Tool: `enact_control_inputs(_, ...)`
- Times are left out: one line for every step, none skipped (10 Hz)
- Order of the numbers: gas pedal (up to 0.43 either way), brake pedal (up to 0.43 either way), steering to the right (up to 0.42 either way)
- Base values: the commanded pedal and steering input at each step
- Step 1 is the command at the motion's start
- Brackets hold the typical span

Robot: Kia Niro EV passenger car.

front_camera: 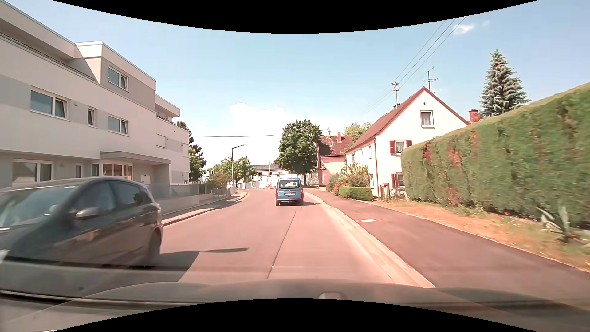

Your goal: Follow the waypoints while adhering to traffic rules and regulations

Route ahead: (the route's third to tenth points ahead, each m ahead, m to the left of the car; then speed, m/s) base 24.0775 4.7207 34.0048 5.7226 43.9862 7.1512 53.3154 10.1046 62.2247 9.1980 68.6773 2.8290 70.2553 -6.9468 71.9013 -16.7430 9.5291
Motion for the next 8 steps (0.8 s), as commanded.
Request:
enact_control_inputs(0.130,0.000,-0.018)
enact_control_inputs(0.138,0.000,-0.021)
enact_control_inputs(0.150,0.000,-0.022)
enact_control_inputs(0.150,0.000,-0.022)
enact_control_inputs(0.118,0.000,-0.022)
enact_control_inputs(0.118,0.000,-0.022)
enact_control_inputs(0.118,0.000,-0.022)
enact_control_inputs(0.087,0.000,-0.021)
